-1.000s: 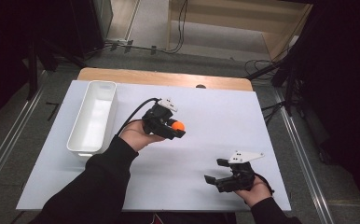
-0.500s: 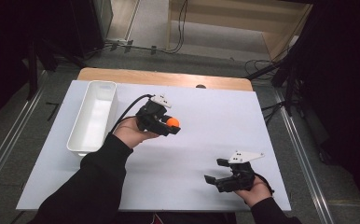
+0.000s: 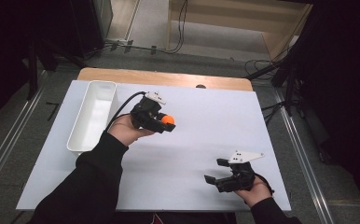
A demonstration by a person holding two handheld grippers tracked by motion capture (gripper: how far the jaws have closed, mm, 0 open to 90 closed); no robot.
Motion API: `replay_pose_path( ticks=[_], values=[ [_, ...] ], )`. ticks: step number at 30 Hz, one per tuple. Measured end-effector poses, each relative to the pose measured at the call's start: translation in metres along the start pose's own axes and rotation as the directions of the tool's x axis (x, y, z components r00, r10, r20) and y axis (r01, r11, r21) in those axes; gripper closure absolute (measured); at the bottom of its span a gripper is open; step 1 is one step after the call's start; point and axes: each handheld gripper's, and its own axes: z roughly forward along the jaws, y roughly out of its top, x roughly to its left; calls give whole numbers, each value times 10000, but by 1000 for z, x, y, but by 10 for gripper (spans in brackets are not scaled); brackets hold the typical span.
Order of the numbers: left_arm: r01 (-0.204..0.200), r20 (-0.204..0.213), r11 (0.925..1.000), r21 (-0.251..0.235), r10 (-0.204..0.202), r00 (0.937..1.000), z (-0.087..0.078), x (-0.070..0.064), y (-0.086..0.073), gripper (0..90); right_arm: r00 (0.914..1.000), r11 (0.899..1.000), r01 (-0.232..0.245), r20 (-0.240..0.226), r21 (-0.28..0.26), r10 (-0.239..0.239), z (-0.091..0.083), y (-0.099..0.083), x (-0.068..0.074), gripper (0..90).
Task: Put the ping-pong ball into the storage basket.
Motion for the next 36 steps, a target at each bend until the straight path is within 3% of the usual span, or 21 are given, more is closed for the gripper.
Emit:
replay_pose_path(
  ticks=[11,20,31,36],
  values=[
    [31,-259,9999,-105,-33,9997,-10,8,-2,505,10000,10000,8,33,5,-8,0,0,0,131],
    [366,-610,9990,-248,-380,9974,-18,18,-6,505,10000,10000,41,26,-6,-41,0,0,0,132],
    [452,-975,9987,-218,-471,9941,-28,26,-9,505,10000,10000,18,22,10,-18,0,0,0,132],
    [735,-994,9967,-349,-766,9921,-31,33,-12,505,10000,10000,20,22,9,-20,0,0,0,131]
  ],
)
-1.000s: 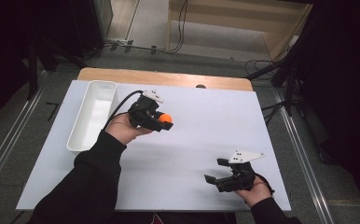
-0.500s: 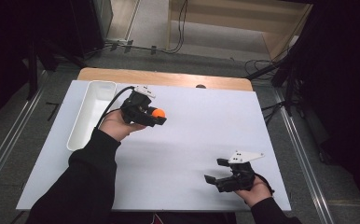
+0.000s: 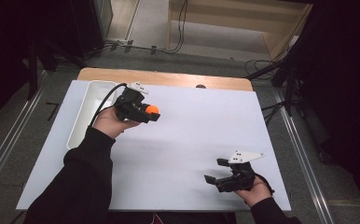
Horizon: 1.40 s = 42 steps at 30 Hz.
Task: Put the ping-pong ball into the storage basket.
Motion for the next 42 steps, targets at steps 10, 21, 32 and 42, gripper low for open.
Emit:
replay_pose_path(
  ticks=[10,21,32,42],
  values=[
    [237,-177,9995,-197,-240,9996,-10,10,-3,505,10000,10000,5,14,9,-5,0,0,0,131],
    [374,-678,9990,-263,-391,9969,-19,19,-7,505,10000,10000,24,7,0,-24,0,0,0,132],
    [663,-746,9972,-340,-687,9948,-26,29,-11,505,10000,10000,-13,-1,13,13,0,0,0,131],
    [857,-1048,9958,-329,-887,9905,-31,39,-16,505,10000,10000,7,10,12,-7,0,0,0,131]
  ],
)
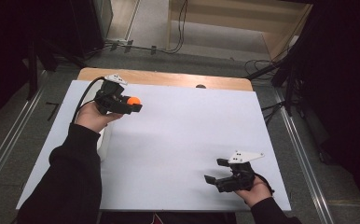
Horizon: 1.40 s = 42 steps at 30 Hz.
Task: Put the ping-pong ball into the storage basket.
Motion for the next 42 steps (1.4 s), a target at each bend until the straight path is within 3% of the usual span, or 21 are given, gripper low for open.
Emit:
replay_pose_path(
  ticks=[27,42],
  values=[
    [565,-564,9983,-173,-574,9968,-14,24,-10,505,10000,10000,-16,-16,11,16,0,0,0,131],
    [1016,-1097,9943,-321,-1045,9885,-21,38,-16,504,10000,10000,-4,-5,7,4,0,0,0,131]
  ],
)
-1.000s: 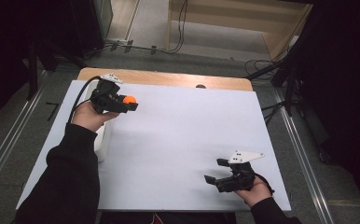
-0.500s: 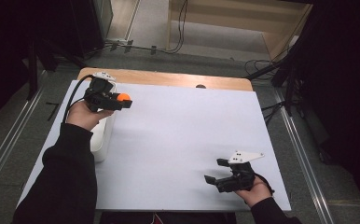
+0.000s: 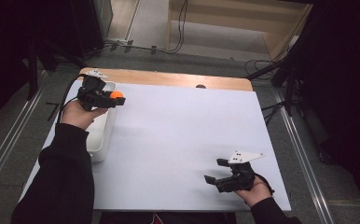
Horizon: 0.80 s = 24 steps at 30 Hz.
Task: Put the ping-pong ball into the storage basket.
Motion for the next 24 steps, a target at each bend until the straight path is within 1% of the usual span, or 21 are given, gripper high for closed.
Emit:
replay_pose_path(
  ticks=[2,5,9,11,13,18,24],
  values=[
    [104,-18,9999,-86,-104,9999,-1,1,0,504,10000,10000,-53,-24,33,53,0,0,0,131],
    [208,-155,9997,-128,-210,9997,-2,5,-2,504,10000,10000,-51,-25,33,51,0,0,0,132],
    [357,-310,9993,-146,-361,9989,-4,10,-4,504,10000,10000,-21,-15,14,21,0,0,0,131],
    [425,-316,9990,-148,-429,9986,-4,13,-4,504,10000,10000,-10,-13,8,10,0,0,0,131],
    [470,-488,9987,-182,-479,9977,-5,14,-5,504,10000,10000,-44,-22,40,44,0,0,0,132],
    [570,-633,9983,-128,-577,9963,-6,19,-7,504,10000,10000,-52,-26,38,52,0,0,0,132],
    [747,-917,9971,-106,-754,9929,-7,24,-10,503,10000,10000,-44,-29,39,44,0,0,0,132]
  ],
)
